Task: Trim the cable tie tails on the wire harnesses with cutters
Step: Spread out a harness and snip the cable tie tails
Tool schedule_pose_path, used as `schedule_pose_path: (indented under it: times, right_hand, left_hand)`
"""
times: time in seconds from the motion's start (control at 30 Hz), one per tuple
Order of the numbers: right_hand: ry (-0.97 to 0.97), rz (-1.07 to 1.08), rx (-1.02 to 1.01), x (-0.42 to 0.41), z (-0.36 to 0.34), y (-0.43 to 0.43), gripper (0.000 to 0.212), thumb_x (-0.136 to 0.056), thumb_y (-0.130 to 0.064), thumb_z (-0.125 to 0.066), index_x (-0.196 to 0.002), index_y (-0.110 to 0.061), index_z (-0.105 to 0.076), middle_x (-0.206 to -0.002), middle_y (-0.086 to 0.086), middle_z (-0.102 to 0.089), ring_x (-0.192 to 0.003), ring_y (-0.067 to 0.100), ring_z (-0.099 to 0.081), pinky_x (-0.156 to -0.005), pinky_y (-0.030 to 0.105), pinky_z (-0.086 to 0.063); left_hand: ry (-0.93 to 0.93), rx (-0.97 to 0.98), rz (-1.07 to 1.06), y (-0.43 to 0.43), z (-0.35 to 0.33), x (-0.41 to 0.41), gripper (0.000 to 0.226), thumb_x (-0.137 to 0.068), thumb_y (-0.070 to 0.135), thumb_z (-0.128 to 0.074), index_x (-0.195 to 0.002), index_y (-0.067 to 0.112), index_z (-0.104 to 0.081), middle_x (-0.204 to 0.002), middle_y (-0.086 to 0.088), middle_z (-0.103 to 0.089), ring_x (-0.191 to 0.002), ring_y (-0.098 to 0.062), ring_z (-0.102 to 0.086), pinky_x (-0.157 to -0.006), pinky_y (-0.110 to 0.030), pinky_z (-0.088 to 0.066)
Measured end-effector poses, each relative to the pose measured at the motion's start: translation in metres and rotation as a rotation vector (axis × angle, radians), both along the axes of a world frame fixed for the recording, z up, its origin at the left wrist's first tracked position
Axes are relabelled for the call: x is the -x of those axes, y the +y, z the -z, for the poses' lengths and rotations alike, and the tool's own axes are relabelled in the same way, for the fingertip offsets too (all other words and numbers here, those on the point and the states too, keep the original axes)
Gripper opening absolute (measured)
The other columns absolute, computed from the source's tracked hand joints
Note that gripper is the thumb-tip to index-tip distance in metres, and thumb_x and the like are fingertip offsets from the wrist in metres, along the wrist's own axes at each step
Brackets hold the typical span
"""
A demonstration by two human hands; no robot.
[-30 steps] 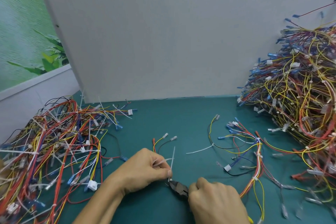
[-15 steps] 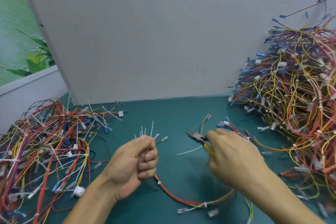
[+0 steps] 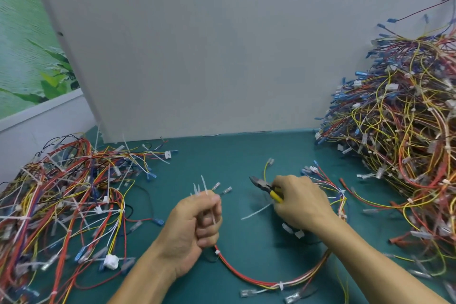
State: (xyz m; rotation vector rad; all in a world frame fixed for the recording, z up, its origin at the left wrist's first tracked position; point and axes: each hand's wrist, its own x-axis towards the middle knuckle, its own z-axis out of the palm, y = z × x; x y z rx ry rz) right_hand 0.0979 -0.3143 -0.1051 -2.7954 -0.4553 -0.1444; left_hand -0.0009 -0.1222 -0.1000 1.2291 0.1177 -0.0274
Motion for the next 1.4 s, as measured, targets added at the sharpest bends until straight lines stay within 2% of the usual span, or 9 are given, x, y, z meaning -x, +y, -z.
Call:
schedule_pose_path:
  times: [0.13,0.27,0.4,0.53,0.8,1.07,1.17,1.27,1.4]
  right_hand:
    - [0.095,-0.087,-0.262,0.017,-0.016,-0.007,0.008,-0.075,-0.022,-0.060,-0.072,-0.027,-0.054,-0.068,-0.001,-0.058,-0.077,0.026,-0.055,-0.060,0.032,-0.039]
    - [0.325,-0.175,-0.598,0.034,-0.026,-0.010,0.009,-0.078,-0.014,-0.069,-0.084,-0.021,-0.068,-0.073,-0.001,-0.069,-0.065,0.012,-0.057,-0.064,0.029,-0.045]
    - [0.571,-0.215,-0.793,0.042,-0.023,-0.010,0.014,-0.082,-0.001,-0.068,-0.091,-0.011,-0.068,-0.066,-0.005,-0.065,-0.053,0.004,-0.053,-0.051,0.015,-0.041]
    - [0.647,-0.206,-0.832,0.043,-0.019,-0.006,0.012,-0.080,0.001,-0.069,-0.087,-0.009,-0.067,-0.063,-0.001,-0.061,-0.051,0.010,-0.051,-0.049,0.018,-0.040]
    - [0.659,-0.121,-0.993,0.042,-0.011,-0.002,0.008,-0.083,-0.007,-0.069,-0.090,-0.012,-0.067,-0.059,0.000,-0.054,-0.051,0.014,-0.045,-0.052,0.024,-0.039]
    - [0.490,-0.362,-0.707,0.046,-0.033,-0.020,0.040,-0.078,-0.026,-0.063,-0.105,-0.056,-0.062,-0.071,-0.001,-0.038,-0.066,0.012,-0.040,-0.067,0.028,-0.036]
    - [0.352,-0.439,-0.492,0.052,-0.040,-0.023,0.055,-0.067,-0.025,-0.052,-0.118,-0.044,-0.056,-0.068,0.001,-0.037,-0.061,0.009,-0.037,-0.059,0.021,-0.036]
    - [0.013,-0.395,-0.243,0.052,-0.036,-0.026,0.043,-0.079,-0.024,-0.054,-0.122,-0.017,-0.055,-0.087,-0.002,-0.061,-0.083,0.012,-0.055,-0.079,0.032,-0.046]
    - [-0.092,-0.332,-0.016,0.054,-0.022,-0.030,0.021,-0.089,-0.025,-0.050,-0.110,-0.025,-0.056,-0.096,-0.005,-0.054,-0.096,0.020,-0.053,-0.080,0.033,-0.042]
  left_hand:
    - [-0.034,-0.013,-0.020,-0.006,0.000,-0.003,0.036,-0.075,0.030,-0.071,-0.055,0.013,-0.045,-0.050,0.000,-0.022,-0.042,-0.011,-0.014,-0.040,-0.016,-0.014]
    - [-0.076,0.037,-0.011,-0.013,0.005,-0.004,0.028,-0.084,0.030,-0.052,-0.071,0.006,-0.061,-0.054,-0.006,-0.041,-0.042,-0.014,-0.032,-0.040,-0.020,-0.026]
    - [-0.216,-0.425,-0.046,-0.020,0.015,-0.004,0.027,-0.096,0.003,-0.047,-0.097,0.017,-0.070,-0.063,0.004,-0.054,-0.044,-0.007,-0.036,-0.045,-0.019,-0.032]
    - [-0.580,-1.009,-0.112,-0.024,0.014,-0.006,0.026,-0.079,0.014,-0.069,-0.098,0.031,-0.075,-0.088,0.012,-0.064,-0.087,-0.002,-0.058,-0.077,-0.007,-0.041]
    - [-0.504,-0.998,-0.030,-0.017,0.026,-0.016,0.012,-0.083,0.027,-0.065,-0.075,0.020,-0.071,-0.074,0.009,-0.066,-0.073,-0.005,-0.060,-0.072,-0.027,-0.048]
    - [-0.264,-0.858,0.067,-0.014,0.028,-0.019,0.014,-0.081,0.035,-0.058,-0.075,0.023,-0.062,-0.072,0.006,-0.070,-0.073,-0.009,-0.062,-0.081,-0.037,-0.048]
    - [-0.240,-0.834,0.085,-0.014,0.027,-0.019,0.009,-0.082,0.032,-0.056,-0.074,0.027,-0.058,-0.074,0.005,-0.073,-0.079,-0.012,-0.066,-0.087,-0.039,-0.049]
    - [-0.235,-0.832,0.094,-0.013,0.026,-0.019,0.011,-0.084,0.034,-0.054,-0.077,0.025,-0.056,-0.074,0.005,-0.073,-0.080,-0.014,-0.065,-0.087,-0.039,-0.047]
    - [-0.235,-0.899,0.117,-0.013,0.027,-0.017,0.014,-0.093,0.034,-0.047,-0.079,0.030,-0.050,-0.077,0.010,-0.073,-0.057,0.002,-0.050,-0.060,-0.018,-0.036]
